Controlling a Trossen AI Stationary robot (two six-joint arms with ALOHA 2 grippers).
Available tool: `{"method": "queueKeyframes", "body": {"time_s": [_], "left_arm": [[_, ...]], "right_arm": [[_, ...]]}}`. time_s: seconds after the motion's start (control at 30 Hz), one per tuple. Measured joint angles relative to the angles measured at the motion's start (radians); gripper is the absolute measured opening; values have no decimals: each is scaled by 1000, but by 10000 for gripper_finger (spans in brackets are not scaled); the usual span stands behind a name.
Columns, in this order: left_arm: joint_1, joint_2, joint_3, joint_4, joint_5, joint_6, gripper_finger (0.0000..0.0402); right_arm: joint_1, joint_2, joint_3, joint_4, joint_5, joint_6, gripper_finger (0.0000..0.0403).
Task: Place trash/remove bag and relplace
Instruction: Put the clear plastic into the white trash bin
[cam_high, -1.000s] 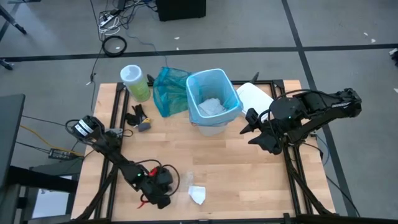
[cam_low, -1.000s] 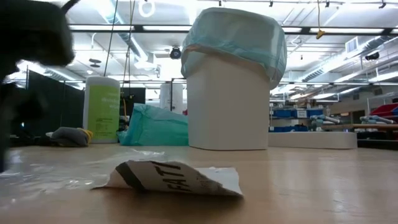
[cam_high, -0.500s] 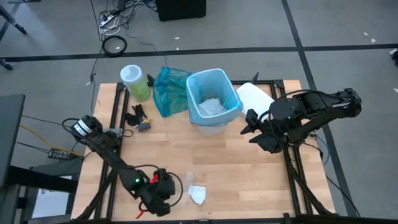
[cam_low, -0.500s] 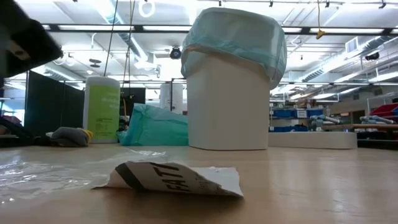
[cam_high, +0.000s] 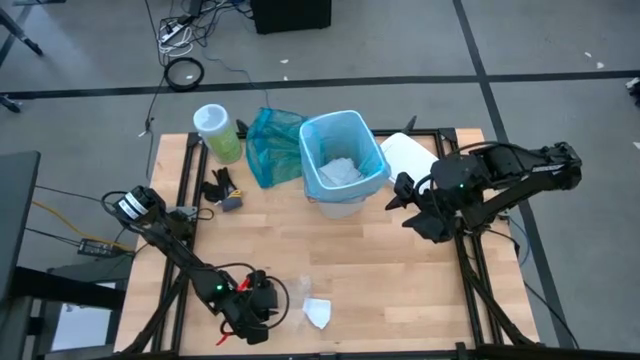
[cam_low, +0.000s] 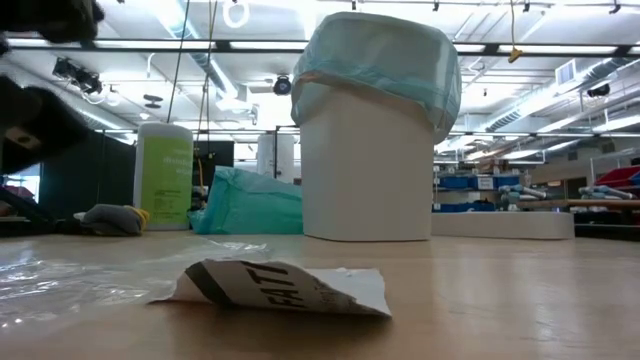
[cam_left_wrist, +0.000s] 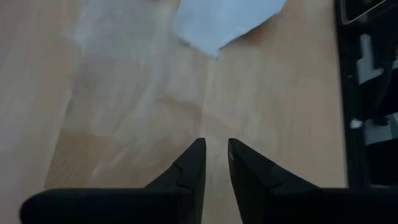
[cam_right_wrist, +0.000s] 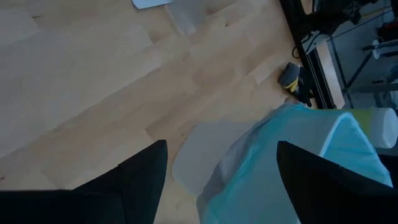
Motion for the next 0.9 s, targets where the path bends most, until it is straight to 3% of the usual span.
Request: {"method": "queueKeyframes", "body": {"time_s": [0.37, 0.73, 0.9], "left_arm": [[0, -1, -61, 47, -55, 25, 82], [1, 69, -94, 171, -35, 40, 78], [19, 98, -90, 179, 80, -2, 16]], "right_arm": [[-46, 0, 0, 0, -1, -1, 291], [-85, 0, 0, -3, -13, -1, 291], [-99, 0, 0, -3, -18, 1, 285]]}}
